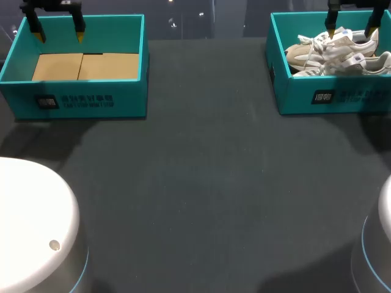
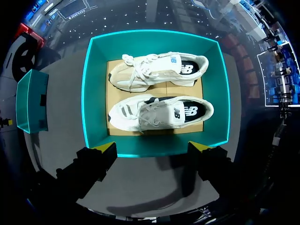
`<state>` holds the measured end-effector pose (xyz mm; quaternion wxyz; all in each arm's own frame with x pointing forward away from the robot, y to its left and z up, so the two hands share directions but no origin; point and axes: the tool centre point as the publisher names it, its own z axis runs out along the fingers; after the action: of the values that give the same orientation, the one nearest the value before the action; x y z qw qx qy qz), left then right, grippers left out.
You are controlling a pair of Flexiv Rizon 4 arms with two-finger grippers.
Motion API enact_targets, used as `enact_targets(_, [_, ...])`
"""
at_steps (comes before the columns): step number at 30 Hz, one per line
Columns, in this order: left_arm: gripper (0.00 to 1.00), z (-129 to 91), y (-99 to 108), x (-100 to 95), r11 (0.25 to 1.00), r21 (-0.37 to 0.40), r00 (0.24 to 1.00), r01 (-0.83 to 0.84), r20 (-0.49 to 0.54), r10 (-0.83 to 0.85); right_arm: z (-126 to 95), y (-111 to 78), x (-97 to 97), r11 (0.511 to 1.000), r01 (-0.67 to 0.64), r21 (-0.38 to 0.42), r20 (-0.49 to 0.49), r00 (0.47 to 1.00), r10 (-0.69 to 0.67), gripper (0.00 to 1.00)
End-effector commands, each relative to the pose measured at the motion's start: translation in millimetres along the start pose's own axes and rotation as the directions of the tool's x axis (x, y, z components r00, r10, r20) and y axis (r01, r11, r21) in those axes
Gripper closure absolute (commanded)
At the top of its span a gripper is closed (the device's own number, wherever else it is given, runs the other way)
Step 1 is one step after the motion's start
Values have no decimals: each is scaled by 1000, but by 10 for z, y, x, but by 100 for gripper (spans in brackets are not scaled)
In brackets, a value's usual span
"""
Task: Take the shoe out of the shoebox, open the shoe tongue, remove and reinsert the insole, then place the shoe into the shoebox
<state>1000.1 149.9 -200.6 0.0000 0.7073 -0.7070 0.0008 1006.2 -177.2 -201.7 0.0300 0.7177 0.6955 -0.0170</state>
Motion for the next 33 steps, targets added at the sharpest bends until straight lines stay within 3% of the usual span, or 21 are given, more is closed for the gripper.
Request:
enact_targets(1, [0,-4,0,1,1000,-1,1000,0,1,0,17,1,-265,1000,-20,-8,-4,1000,20,0])
enact_targets(11, [0,-4,0,1,1000,-1,1000,0,1,0,227,70,-865,998,-56,1,14,998,56,0])
enact_targets(23, [0,-4,0,1,1000,-1,1000,0,1,0,547,113,-1187,1000,-29,2,49,998,29,0])
enact_targets(33, [0,-4,0,1,1000,-1,1000,0,1,0,881,207,-1288,1000,-23,9,55,998,23,0])
